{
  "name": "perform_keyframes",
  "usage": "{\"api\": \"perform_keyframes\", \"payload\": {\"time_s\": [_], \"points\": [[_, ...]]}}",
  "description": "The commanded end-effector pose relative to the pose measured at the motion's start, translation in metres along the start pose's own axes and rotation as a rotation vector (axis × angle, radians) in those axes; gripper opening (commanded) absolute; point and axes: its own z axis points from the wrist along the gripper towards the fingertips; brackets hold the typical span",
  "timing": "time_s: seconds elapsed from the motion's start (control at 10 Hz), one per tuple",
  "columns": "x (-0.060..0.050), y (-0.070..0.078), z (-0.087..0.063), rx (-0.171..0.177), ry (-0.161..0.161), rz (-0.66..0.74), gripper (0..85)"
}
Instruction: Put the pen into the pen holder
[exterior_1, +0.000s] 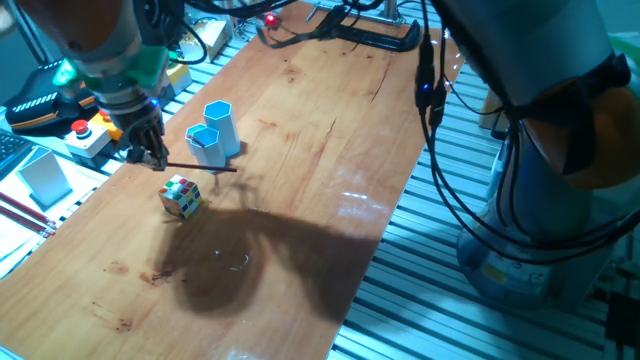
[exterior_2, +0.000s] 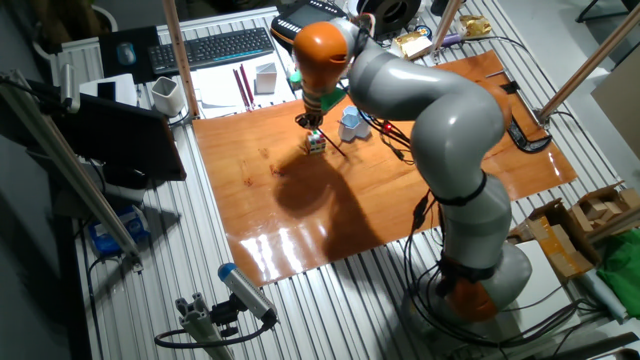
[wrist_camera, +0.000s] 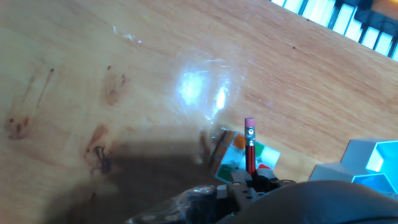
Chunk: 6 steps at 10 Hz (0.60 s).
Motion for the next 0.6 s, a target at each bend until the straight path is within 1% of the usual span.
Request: {"api": "perform_keyframes", "payload": {"time_s": [0.0,0.1,0.3,0.5], "points": [[0.0017,-0.0006,-0.0014,-0.004,-0.002,-0.004,0.7],[0.0041,-0.0014,-0.0026,-0.012,-0.006,-0.003,0.7],[0.0055,0.0018,-0.0046,-0.025,-0.004,-0.002,0.7],[0.0053,0.0014,-0.0042,-0.022,-0.003,-0.003,0.7]]}}
